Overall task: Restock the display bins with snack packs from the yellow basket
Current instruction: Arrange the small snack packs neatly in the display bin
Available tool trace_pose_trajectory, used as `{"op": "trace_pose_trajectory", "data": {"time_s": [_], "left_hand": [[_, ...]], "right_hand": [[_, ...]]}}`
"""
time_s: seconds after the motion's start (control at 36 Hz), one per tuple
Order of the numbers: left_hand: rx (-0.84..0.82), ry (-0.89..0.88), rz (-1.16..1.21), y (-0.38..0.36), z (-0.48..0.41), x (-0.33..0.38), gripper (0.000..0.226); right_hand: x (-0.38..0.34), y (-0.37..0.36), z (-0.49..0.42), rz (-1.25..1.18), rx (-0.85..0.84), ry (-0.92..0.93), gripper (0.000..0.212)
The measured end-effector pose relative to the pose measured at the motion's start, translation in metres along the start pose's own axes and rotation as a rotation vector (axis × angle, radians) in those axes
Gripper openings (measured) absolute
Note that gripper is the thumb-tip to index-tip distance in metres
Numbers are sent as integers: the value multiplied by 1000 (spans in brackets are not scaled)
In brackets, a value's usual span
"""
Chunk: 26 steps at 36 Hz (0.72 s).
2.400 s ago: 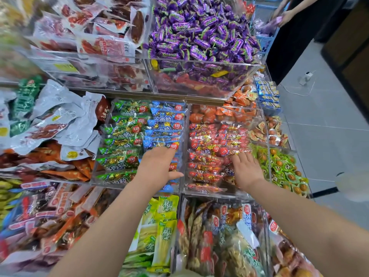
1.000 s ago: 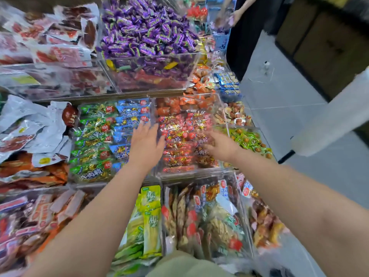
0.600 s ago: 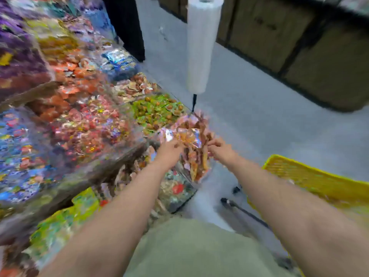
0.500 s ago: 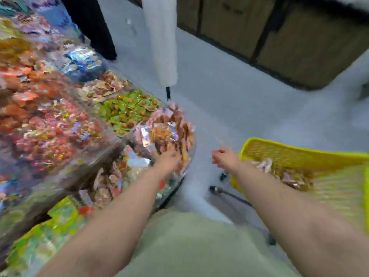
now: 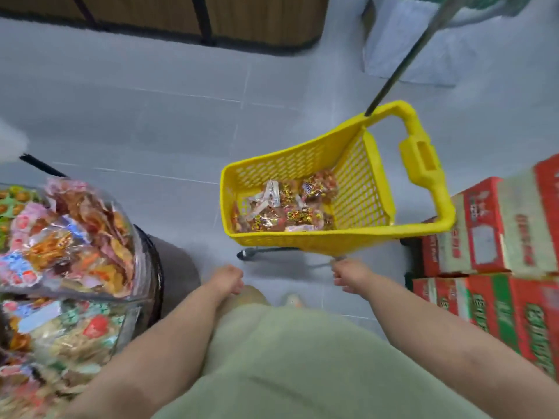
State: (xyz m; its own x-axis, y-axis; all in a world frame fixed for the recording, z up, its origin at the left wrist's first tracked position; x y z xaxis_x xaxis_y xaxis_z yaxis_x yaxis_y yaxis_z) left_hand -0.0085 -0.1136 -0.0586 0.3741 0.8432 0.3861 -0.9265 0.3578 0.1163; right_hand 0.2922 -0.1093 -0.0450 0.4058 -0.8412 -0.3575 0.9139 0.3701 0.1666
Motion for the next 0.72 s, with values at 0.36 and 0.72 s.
{"op": "trace_pose_trajectory", "data": {"time_s": [0.36,0.72], "left_hand": [[101,12,2,40,-60,89,17],[269,38,-121,114,-130,160,21]], "right_hand": [[-82,48,-36,-42,46,105,29],[-152,40,-128,216,-35,-15,34]]}}
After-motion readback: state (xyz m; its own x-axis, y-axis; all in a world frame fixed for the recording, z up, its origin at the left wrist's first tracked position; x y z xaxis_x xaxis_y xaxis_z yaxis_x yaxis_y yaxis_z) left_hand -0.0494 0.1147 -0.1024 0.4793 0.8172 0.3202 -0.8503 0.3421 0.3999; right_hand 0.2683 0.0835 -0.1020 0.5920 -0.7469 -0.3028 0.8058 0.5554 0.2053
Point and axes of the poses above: each hand's wrist, its own z-axis away from the middle knuckle, its own y-axis out of the back of the hand, x = y × z, the point moved 9 cm from there along -z, towards the middle knuckle, and after that the axes turned 11 degrees about -x, right-handed, at the moved point
